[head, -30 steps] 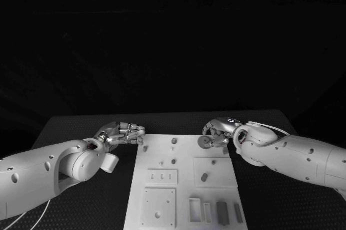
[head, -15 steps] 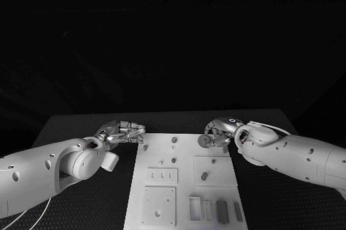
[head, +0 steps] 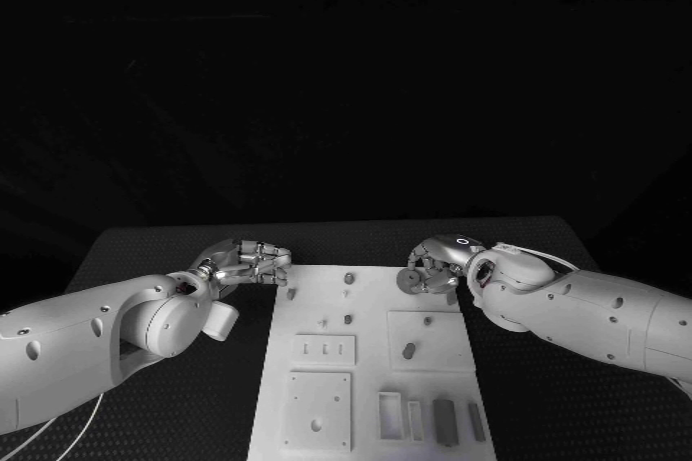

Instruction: Assemble the parts on the task board

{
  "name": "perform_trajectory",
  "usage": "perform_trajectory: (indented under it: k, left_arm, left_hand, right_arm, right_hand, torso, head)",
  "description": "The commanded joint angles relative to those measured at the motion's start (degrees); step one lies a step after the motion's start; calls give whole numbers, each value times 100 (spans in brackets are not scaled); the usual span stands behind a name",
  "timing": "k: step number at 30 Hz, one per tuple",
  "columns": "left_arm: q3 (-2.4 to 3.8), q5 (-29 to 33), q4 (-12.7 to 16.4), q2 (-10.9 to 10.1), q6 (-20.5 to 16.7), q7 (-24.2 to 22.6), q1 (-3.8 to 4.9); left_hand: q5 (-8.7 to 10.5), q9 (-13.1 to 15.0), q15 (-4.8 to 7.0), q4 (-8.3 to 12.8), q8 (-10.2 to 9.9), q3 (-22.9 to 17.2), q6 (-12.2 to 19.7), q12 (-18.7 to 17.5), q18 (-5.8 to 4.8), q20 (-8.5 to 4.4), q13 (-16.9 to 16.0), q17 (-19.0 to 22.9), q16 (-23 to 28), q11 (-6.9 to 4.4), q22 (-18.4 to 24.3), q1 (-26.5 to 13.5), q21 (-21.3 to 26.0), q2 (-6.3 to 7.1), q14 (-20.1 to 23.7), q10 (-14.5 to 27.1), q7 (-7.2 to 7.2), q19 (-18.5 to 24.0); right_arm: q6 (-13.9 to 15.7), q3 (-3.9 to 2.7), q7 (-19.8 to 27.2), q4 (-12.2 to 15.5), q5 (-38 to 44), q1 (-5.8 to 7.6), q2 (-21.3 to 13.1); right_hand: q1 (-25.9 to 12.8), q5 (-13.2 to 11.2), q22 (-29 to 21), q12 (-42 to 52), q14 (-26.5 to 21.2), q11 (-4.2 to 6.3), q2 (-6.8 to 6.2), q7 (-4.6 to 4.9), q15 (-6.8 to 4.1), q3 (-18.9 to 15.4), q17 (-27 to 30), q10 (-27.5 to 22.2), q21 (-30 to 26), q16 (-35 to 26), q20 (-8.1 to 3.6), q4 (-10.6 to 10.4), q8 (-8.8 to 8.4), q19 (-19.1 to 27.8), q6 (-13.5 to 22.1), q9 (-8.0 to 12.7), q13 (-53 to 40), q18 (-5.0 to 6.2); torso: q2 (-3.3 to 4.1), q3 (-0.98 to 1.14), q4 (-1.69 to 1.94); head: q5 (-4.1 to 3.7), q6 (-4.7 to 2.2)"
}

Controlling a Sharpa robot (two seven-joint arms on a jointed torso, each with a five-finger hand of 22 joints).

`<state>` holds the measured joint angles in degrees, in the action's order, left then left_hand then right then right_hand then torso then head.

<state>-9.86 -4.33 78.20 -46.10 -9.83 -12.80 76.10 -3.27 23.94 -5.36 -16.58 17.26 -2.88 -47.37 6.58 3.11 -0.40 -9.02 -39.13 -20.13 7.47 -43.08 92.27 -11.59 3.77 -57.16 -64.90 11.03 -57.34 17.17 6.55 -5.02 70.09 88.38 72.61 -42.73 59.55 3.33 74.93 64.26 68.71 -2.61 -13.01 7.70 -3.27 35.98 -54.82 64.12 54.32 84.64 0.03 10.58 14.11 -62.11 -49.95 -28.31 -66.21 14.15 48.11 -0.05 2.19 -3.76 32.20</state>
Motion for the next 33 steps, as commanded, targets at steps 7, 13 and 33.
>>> perform_trajectory:
  k: [7, 13, 33]
  left_arm:
    - [5, -21, 0, 18, 91, -60, 3]
    - [5, -21, 1, 14, 89, -55, 3]
    - [5, -21, 4, 5, 77, -47, 3]
  left_hand:
    - [13, -6, -26, 0, -1, 42, -18, -23, 76, 28, -6, -11, 34, 22, -6, -49, 28, 2, -7, -25, -4, 15]
    - [13, -7, -25, 1, -2, 42, -17, -25, 76, 27, -6, -12, 36, 22, -6, -47, 29, 2, -7, -25, -4, 15]
    - [13, -8, -26, 1, -2, 42, -17, -29, 76, 28, -8, -19, 43, 23, -8, -44, 33, -2, -8, -25, -3, 15]
  right_arm:
    - [-146, 23, 28, -58, 110, -80, 71]
    - [-142, 28, -15, -94, 317, -90, 70]
    - [69, 58, 9, -99, 719, -111, 72]
  right_hand:
    - [40, -10, 93, 28, 2, 105, 258, 22, -107, -33, -4, 20, 0, 29, -47, 25, 124, 2, -303, -46, 32, 85]
    - [110, -10, 95, 22, 14, 153, 403, -28, -149, -69, -2, 45, 7, 31, -52, 181, 195, 11, -437, -77, 51, 85]
    - [254, -8, 84, 2, 121, 248, 720, -131, -229, -61, -59, 143, 13, 45, -54, 571, 329, -31, -733, -161, 91, 85]
  torso:
    - [2, 0, 5]
    - [0, -1, 0]
    - [-2, -1, -2]
  head:
    - [12, 19]
    - [14, 35]
    - [13, 45]
